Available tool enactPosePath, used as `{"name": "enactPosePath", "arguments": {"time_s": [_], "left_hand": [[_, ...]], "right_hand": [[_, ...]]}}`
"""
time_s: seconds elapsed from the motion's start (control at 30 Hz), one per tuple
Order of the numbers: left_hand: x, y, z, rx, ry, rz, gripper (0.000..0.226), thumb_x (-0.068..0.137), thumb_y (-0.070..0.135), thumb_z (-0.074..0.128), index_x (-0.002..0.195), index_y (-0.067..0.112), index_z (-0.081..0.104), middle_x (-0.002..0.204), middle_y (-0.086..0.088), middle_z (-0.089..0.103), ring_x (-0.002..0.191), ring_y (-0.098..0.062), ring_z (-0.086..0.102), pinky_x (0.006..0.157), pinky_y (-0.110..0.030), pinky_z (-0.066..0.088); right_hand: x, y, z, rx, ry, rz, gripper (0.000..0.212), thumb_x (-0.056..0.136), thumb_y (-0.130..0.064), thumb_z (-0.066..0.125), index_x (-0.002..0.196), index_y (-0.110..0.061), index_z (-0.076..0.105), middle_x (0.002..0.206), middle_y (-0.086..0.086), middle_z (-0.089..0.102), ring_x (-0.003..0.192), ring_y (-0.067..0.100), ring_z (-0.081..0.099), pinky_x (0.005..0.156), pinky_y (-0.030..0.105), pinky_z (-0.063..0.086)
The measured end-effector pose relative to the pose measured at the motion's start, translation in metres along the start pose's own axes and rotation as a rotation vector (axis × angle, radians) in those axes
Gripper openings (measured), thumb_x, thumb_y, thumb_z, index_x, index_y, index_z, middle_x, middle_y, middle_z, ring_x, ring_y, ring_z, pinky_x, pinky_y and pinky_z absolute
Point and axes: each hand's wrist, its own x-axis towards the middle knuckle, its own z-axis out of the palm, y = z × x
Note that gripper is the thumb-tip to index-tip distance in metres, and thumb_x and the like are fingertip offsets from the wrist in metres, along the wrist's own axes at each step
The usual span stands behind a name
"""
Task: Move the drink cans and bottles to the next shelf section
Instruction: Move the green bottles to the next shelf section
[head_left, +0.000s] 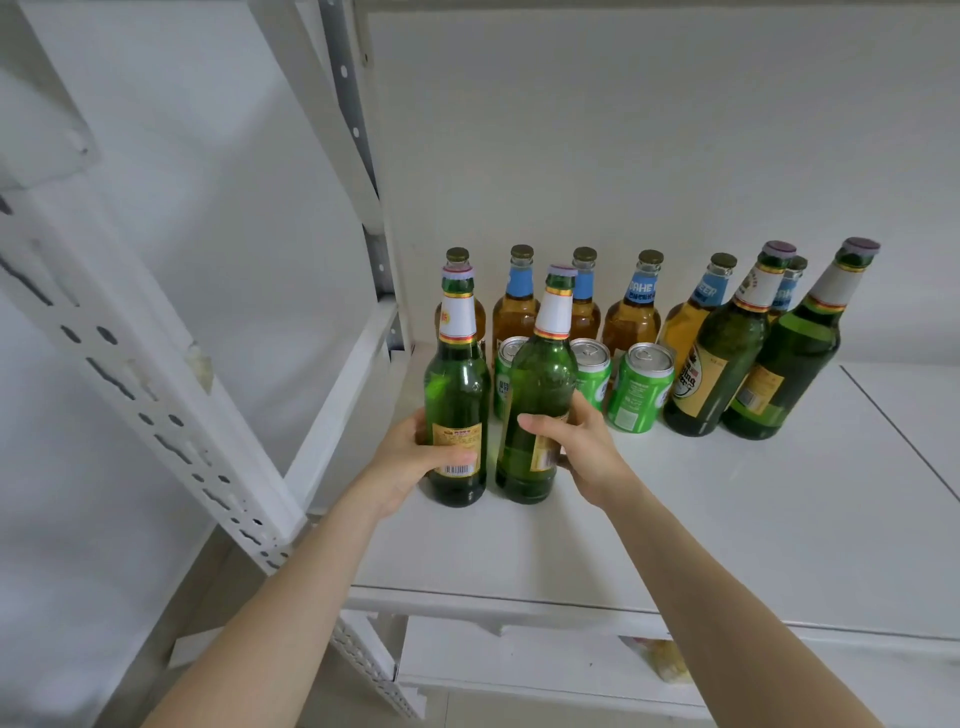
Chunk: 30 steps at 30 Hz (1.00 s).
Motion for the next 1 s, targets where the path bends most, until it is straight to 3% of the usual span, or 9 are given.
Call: {"name": "enactPosePath", "arguments": {"time_s": [0.07,0.23,0.43,0.67,0.8,0.87,1.0], "left_hand": [[-0.01,-0.001,0.004,-0.03,0.021,-0.037,0.06,0.063,0.009,0.089,0.115,0.027,0.064,0.106,0.0,0.075,0.11,-0.025,0.066,0.097,-0.042,0.052],[-0.041,-0.001,0.016,-0.08,0.037,-0.096,0.077,0.041,0.03,0.097,0.111,0.026,0.066,0.103,0.001,0.077,0.108,-0.023,0.067,0.1,-0.046,0.05],[-0.088,-0.002,0.031,-0.141,0.033,-0.122,0.068,0.053,0.024,0.091,0.116,0.02,0.066,0.107,-0.005,0.076,0.112,-0.028,0.066,0.105,-0.051,0.046],[-0.147,0.003,0.047,-0.224,0.03,-0.103,0.064,0.056,0.026,0.085,0.117,0.018,0.066,0.108,-0.011,0.075,0.101,-0.028,0.072,0.084,-0.043,0.056],[-0.177,0.005,0.06,-0.236,0.031,-0.093,0.067,0.057,0.024,0.084,0.121,0.015,0.065,0.112,-0.014,0.073,0.109,-0.033,0.067,0.098,-0.051,0.051],[-0.189,0.007,0.068,-0.222,0.029,-0.091,0.068,0.056,0.024,0.085,0.12,0.016,0.065,0.111,-0.012,0.074,0.108,-0.032,0.068,0.098,-0.05,0.051],[-0.205,0.011,0.087,-0.192,0.01,-0.075,0.062,0.055,0.025,0.085,0.114,0.019,0.067,0.104,-0.008,0.076,0.099,-0.026,0.072,0.08,-0.037,0.056]], "right_hand": [[-0.009,0.001,-0.001,0.051,0.03,0.05,0.043,0.077,-0.012,0.081,0.115,-0.023,0.065,0.099,-0.005,0.076,0.088,0.012,0.074,0.062,0.027,0.059],[-0.039,0.001,-0.008,0.096,0.115,0.127,0.037,0.079,-0.02,0.08,0.113,-0.021,0.066,0.102,0.004,0.075,0.09,0.021,0.074,0.068,0.039,0.061],[-0.08,-0.007,-0.014,0.136,0.158,0.167,0.042,0.082,-0.032,0.076,0.119,-0.017,0.062,0.111,0.011,0.072,0.102,0.03,0.07,0.083,0.052,0.059],[-0.142,-0.015,-0.021,0.097,0.197,0.141,0.042,0.082,-0.032,0.075,0.119,-0.015,0.062,0.111,0.013,0.071,0.102,0.031,0.069,0.085,0.052,0.059],[-0.178,-0.017,-0.029,0.063,0.209,0.124,0.038,0.082,-0.031,0.076,0.114,-0.016,0.064,0.108,0.012,0.073,0.099,0.03,0.071,0.078,0.047,0.061],[-0.193,-0.019,-0.035,0.041,0.217,0.108,0.038,0.08,-0.032,0.077,0.113,-0.018,0.064,0.106,0.01,0.073,0.097,0.029,0.071,0.074,0.044,0.061],[-0.217,-0.029,-0.049,0.029,0.239,0.077,0.036,0.079,-0.032,0.078,0.111,-0.019,0.066,0.103,0.009,0.073,0.095,0.027,0.071,0.067,0.039,0.06]]}}
